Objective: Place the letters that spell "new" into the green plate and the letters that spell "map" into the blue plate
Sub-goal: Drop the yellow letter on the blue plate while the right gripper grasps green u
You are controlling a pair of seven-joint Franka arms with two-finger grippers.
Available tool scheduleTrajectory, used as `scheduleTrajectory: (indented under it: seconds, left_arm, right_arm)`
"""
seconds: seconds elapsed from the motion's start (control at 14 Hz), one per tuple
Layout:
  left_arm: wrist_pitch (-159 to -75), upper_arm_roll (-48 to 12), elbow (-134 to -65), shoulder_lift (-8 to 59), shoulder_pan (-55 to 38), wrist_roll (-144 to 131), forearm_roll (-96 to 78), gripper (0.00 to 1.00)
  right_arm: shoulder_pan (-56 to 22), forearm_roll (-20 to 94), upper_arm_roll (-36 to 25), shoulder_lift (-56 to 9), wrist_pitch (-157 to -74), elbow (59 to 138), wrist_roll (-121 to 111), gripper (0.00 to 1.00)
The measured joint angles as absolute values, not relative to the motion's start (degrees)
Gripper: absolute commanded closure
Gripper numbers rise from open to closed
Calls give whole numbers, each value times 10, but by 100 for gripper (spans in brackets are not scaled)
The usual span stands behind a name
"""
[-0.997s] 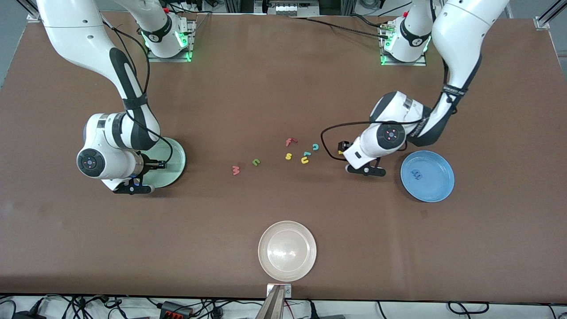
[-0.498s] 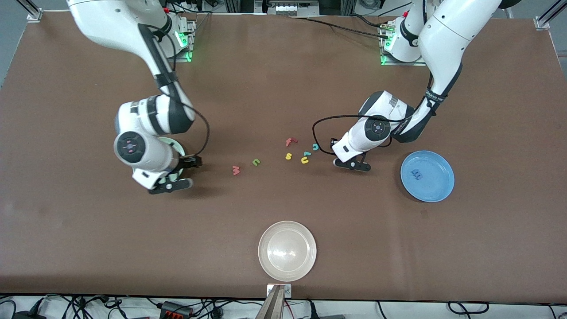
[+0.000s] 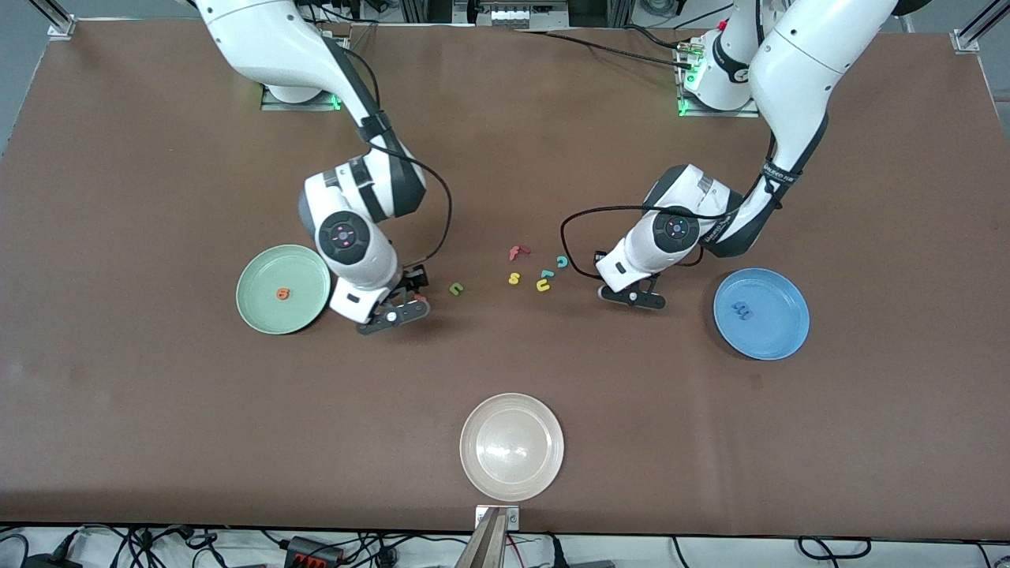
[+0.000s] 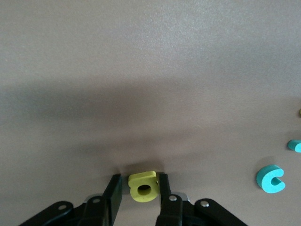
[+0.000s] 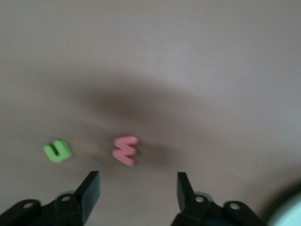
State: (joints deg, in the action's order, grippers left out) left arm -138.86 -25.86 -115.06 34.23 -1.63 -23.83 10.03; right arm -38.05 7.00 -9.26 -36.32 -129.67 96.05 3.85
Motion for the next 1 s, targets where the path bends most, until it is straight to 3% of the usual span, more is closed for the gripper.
scheduleTrajectory:
  seconds: [0.36, 0.71, 1.0]
  left_arm:
    - [-1383, -254, -1147, 338, -13, -238, 103, 83]
    - [-1207, -248, -1070, 290, 50, -138, 112, 83]
    - [-1177, -243, -1049, 287, 149, 5, 184, 83]
  right_arm:
    - [-434, 70, -93, -385, -1312, 946, 40, 37]
    - [-451, 70, -93, -421, -1313, 907, 40, 37]
    - [-452, 69, -93, -437, -1319, 894, 40, 37]
